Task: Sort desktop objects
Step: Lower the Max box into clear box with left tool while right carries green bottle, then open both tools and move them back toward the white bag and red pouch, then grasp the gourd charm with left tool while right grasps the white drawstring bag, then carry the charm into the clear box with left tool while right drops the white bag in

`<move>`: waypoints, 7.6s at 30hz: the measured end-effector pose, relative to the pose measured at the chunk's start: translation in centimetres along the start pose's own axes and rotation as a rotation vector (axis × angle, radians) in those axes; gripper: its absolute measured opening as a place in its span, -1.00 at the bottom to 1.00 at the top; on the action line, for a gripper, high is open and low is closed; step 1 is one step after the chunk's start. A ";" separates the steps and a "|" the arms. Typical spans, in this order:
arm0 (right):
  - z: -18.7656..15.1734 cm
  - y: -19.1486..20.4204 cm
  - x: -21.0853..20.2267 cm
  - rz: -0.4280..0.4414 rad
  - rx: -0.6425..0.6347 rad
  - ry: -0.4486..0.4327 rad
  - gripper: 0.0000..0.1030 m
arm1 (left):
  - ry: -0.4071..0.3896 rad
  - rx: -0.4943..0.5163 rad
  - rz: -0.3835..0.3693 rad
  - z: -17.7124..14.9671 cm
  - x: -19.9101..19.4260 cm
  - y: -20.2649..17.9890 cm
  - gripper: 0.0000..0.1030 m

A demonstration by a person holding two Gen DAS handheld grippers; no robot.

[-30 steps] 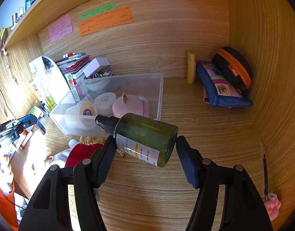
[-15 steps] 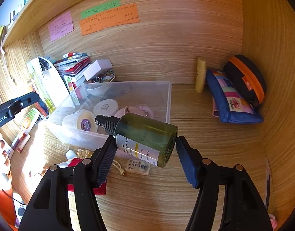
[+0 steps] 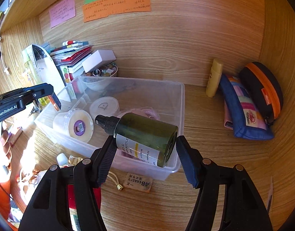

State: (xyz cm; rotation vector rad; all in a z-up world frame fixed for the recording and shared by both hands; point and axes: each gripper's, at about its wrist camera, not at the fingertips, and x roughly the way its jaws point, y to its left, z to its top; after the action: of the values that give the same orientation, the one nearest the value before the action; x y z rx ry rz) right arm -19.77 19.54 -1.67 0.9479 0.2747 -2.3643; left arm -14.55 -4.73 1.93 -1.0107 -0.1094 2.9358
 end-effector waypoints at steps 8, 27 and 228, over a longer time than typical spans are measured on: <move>0.3 0.4 1.1 -0.002 -0.032 0.018 0.16 | 0.013 0.007 0.010 -0.1 0.9 0.0 -0.51; 0.3 1.0 -0.2 -0.015 -0.045 -0.003 0.52 | 0.034 0.017 0.040 -0.7 1.1 -0.3 -0.18; 5.2 6.2 2.6 -0.073 -0.182 -0.043 0.60 | 0.048 0.001 -0.008 1.9 2.8 -1.4 0.33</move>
State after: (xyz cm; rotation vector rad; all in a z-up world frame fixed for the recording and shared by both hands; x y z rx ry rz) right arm -20.64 11.38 0.49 0.8131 0.5058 -2.3749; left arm -17.88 -3.31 1.79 -1.0779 -0.1106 2.9017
